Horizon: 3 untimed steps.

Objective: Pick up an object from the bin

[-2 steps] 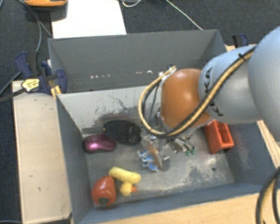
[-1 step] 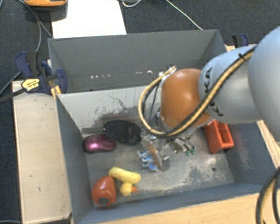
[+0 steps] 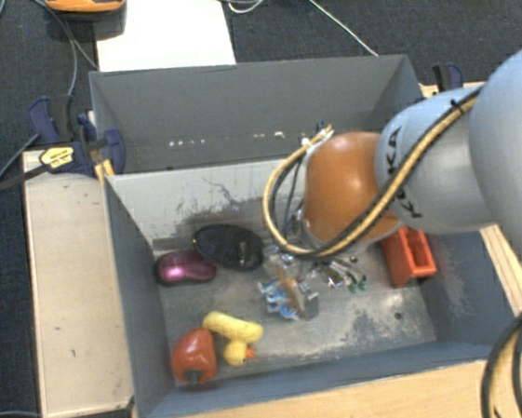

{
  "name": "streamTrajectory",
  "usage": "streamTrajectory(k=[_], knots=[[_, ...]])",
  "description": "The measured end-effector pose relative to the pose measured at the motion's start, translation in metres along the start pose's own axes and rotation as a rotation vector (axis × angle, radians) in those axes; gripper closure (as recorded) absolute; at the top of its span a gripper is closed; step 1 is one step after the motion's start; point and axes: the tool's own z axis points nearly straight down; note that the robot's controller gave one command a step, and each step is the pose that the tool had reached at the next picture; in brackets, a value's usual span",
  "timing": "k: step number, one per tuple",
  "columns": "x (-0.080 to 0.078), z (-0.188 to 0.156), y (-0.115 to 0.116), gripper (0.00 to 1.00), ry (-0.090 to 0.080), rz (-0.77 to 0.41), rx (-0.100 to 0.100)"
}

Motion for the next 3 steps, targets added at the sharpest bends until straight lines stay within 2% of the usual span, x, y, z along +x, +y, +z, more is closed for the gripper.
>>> streamTrajectory(k=[1,2,3], knots=[[-0.004,-0.045,0.019,1.00,0.008,-0.010,-0.001],[-0.003,-0.040,0.017,1.00,0.004,-0.008,0.000],[-0.013,-0.128,0.025,1.00,-0.003,-0.302,0.002]])
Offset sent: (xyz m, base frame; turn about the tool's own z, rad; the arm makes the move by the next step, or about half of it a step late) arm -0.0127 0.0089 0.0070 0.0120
